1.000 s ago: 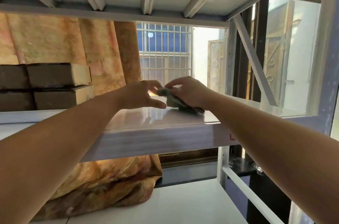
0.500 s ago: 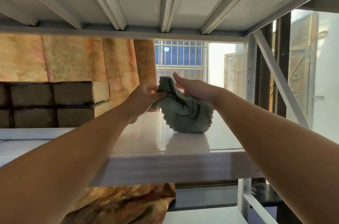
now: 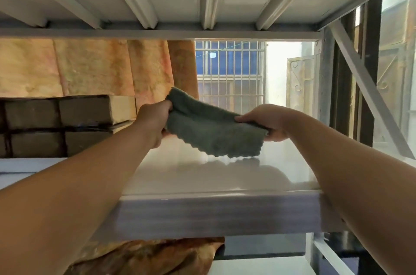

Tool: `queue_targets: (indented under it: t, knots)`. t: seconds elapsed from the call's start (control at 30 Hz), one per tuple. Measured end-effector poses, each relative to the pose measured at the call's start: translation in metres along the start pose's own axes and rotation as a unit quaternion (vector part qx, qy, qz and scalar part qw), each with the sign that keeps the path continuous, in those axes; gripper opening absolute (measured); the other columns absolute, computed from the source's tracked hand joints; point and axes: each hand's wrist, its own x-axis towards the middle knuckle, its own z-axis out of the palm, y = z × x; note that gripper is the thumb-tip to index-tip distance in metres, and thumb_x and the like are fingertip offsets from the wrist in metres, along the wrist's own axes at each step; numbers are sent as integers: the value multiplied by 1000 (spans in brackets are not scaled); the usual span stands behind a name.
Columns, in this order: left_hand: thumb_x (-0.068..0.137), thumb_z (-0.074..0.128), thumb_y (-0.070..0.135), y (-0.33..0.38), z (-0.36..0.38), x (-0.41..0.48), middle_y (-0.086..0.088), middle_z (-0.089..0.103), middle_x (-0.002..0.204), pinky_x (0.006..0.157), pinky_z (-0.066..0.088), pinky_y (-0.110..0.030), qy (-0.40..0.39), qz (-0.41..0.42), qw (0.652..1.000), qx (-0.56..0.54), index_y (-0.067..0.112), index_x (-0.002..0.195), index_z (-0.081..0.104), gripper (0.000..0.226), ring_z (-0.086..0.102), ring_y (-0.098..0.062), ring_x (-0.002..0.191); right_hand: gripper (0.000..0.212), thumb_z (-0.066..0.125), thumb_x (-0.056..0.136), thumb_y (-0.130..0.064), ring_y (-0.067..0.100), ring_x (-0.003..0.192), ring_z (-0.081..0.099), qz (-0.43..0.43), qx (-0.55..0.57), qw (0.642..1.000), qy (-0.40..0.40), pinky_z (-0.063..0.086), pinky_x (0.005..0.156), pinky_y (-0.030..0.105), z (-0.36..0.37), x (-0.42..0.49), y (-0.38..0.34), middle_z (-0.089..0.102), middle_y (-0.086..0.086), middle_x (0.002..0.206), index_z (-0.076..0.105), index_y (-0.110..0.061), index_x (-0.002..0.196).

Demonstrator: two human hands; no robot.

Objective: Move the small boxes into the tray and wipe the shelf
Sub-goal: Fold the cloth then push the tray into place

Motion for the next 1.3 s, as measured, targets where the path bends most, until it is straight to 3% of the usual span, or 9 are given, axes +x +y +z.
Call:
queue_targets:
  t: [0.17, 0.23, 0.4, 0.57, 0.67, 0.77, 0.9, 1.13, 1.3]
  knots:
    - [91, 46, -6, 0, 0, -2, -11, 51, 85, 46, 51, -24, -11, -59, 996, 63, -1, 87, 55, 10, 55, -18, 72, 24, 47, 95, -16, 13, 37, 60, -7, 245, 969, -26, 46, 35, 17, -11, -8, -1, 61, 8, 51, 57, 1, 83]
    - [92, 42, -9, 0, 0, -2, -14, 54, 90, 40, 53, -23, -29, -63, 995, 65, -2, 98, 53, 15, 58, -20, 73, 18, 49, 95, -15, 12, 39, 60, -20, 249, 968, 14, 48, 37, 18, -10, -8, 0, 61, 7, 57, 56, -3, 84]
    - [95, 33, -9, -1, -1, -9, -18, 56, 114, 59, 59, -31, -83, -50, 993, 72, 7, 92, 60, 32, 62, -28, 84, 10, 53, 92, -10, 19, 81, 55, 19, 148, 988, 44, 48, 72, 29, -5, -9, 2, 54, 10, 94, 55, 0, 93]
    - [91, 42, -8, -3, 11, -18, -15, 42, 139, 84, 58, -37, -165, 80, 962, 203, 9, 126, 56, 42, 57, -30, 105, 12, 50, 93, 0, 17, 72, 54, -27, 232, 972, 42, 52, 64, 19, 9, -11, -3, 55, 13, 88, 54, -3, 82]
    - [88, 45, -3, -3, 18, -27, -5, 36, 143, 102, 45, -39, -206, 194, 918, 278, 25, 139, 45, 58, 44, -28, 124, 27, 56, 86, 9, 16, 71, 60, -101, 223, 969, 42, 54, 61, 19, 22, -10, -7, 59, 17, 99, 57, -3, 110]
    - [90, 46, -6, -1, 21, -36, -3, 47, 130, 98, 47, -36, -244, 214, 919, 225, 24, 137, 48, 56, 49, -24, 114, 42, 61, 83, 8, 26, 103, 65, -140, 208, 967, 50, 51, 91, 32, 29, -7, -9, 60, 19, 116, 53, -5, 122]
    - [90, 48, -5, 0, 22, -43, -2, 50, 127, 96, 48, -34, -258, 223, 921, 186, 22, 133, 52, 51, 51, -21, 110, 26, 62, 84, 4, 22, 92, 62, -138, 234, 960, 71, 54, 73, 24, 31, -9, -10, 60, 16, 110, 60, -3, 109]
    - [87, 48, -7, 0, 24, -46, 5, 59, 108, 92, 50, -31, -294, 224, 917, 150, 24, 114, 62, 44, 57, -13, 97, 6, 63, 85, -2, 23, 86, 54, -110, 243, 958, 103, 48, 95, 34, 33, -3, -8, 56, 16, 95, 58, -5, 83]
    - [91, 49, -1, 0, 24, -44, -2, 57, 125, 86, 51, -32, -315, 227, 915, 111, 32, 121, 48, 45, 59, -19, 108, 8, 57, 87, 3, 26, 83, 55, -153, 280, 946, 57, 47, 71, 28, 32, -7, -10, 58, 17, 85, 60, -1, 81]
